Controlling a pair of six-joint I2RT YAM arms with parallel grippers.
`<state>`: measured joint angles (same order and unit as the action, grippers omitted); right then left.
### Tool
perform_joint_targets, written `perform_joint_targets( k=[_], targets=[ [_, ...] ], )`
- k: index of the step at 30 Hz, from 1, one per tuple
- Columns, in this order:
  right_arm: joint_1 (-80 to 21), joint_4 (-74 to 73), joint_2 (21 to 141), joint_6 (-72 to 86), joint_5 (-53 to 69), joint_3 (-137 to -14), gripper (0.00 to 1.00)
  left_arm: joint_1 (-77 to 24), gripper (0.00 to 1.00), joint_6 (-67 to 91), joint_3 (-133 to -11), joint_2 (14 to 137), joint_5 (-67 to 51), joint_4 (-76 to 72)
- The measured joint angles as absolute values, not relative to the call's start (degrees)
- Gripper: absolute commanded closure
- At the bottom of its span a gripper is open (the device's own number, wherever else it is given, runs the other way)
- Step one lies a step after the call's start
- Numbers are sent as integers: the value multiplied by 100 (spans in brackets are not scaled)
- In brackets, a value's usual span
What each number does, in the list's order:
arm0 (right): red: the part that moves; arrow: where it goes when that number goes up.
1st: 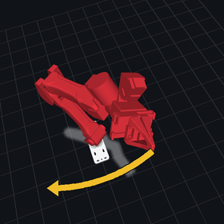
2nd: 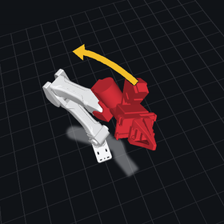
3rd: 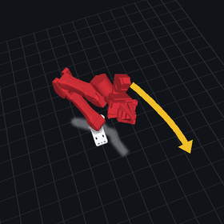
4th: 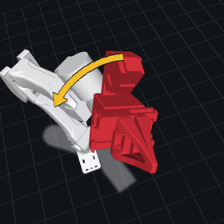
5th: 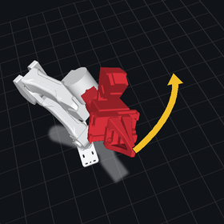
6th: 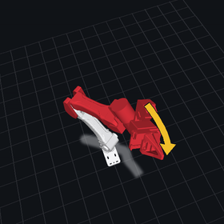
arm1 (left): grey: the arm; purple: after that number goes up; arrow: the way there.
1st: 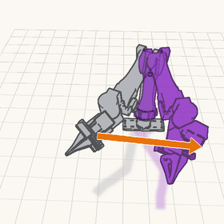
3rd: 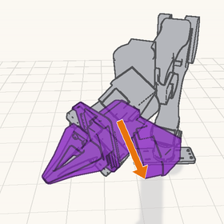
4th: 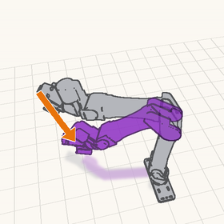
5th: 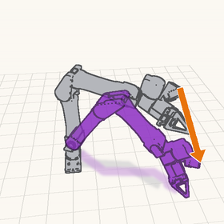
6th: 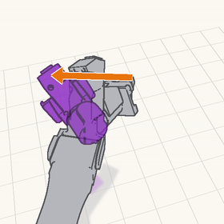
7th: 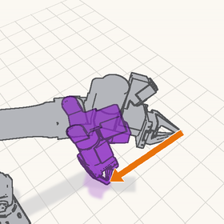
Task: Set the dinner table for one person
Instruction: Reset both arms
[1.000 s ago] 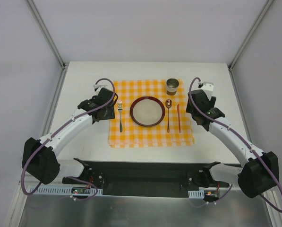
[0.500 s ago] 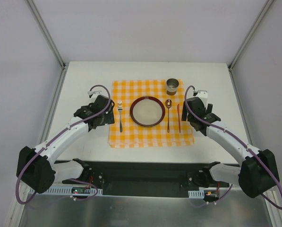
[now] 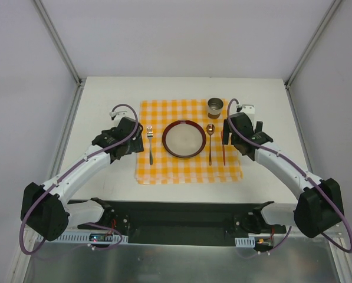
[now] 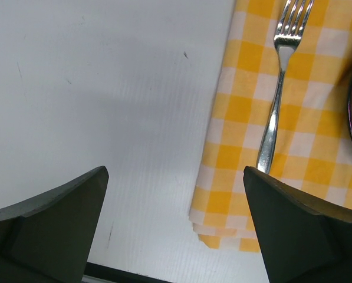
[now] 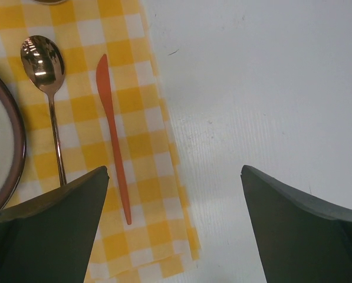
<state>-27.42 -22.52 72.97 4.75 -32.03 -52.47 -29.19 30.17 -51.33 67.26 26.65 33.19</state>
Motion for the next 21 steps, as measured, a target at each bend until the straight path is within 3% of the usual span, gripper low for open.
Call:
perform_joint_targets(
  k=[21],
  targets=[
    [-2764,-2279,6676,222,-3234,-5236,0,-2919,1,2919,-5205,6764,2663,3319]
  ],
)
